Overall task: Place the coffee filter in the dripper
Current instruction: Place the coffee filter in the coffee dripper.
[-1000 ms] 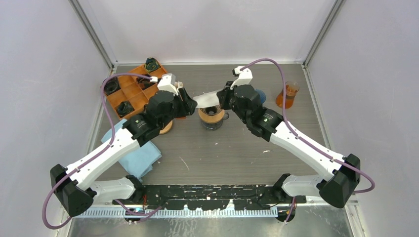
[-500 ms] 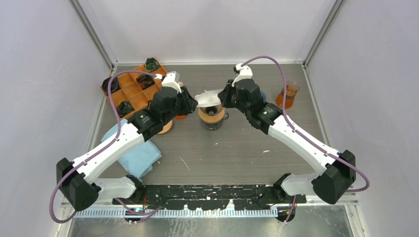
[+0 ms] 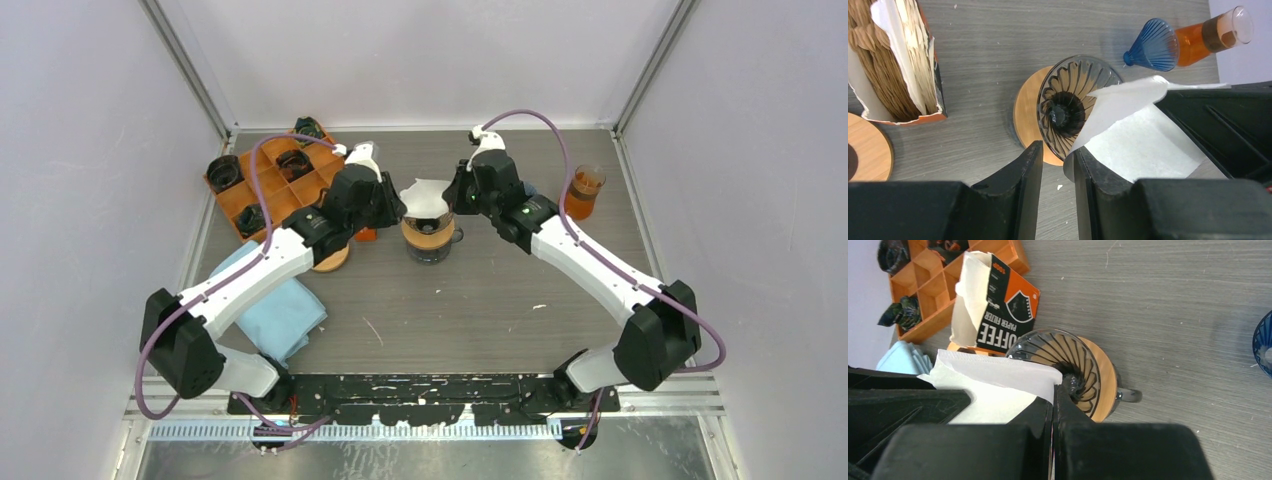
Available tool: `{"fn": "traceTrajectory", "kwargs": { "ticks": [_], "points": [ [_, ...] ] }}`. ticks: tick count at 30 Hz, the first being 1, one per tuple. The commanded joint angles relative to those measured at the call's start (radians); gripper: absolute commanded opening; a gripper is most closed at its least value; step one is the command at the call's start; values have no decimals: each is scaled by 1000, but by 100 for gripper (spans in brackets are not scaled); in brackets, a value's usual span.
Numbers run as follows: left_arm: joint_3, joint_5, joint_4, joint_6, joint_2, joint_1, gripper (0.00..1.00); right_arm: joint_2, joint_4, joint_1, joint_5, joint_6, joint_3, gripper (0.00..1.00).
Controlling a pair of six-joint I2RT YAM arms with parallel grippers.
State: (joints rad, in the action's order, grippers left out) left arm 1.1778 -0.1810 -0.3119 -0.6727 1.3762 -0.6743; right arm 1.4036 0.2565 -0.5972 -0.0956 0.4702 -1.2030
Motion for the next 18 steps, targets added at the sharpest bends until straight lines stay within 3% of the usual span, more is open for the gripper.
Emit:
{"fn": "traceTrajectory", "kwargs": {
  "ticks": [1, 13, 18],
  "points": [
    [61, 37, 3, 14, 20, 10, 30, 36, -9, 16, 45, 4, -52, 1],
    [89, 69, -32, 21, 73, 26, 28, 142, 11, 27, 74, -17, -80, 9],
    [95, 76, -36, 22, 88, 29, 28, 173, 30, 27, 80, -37, -106, 25]
  ]
}}
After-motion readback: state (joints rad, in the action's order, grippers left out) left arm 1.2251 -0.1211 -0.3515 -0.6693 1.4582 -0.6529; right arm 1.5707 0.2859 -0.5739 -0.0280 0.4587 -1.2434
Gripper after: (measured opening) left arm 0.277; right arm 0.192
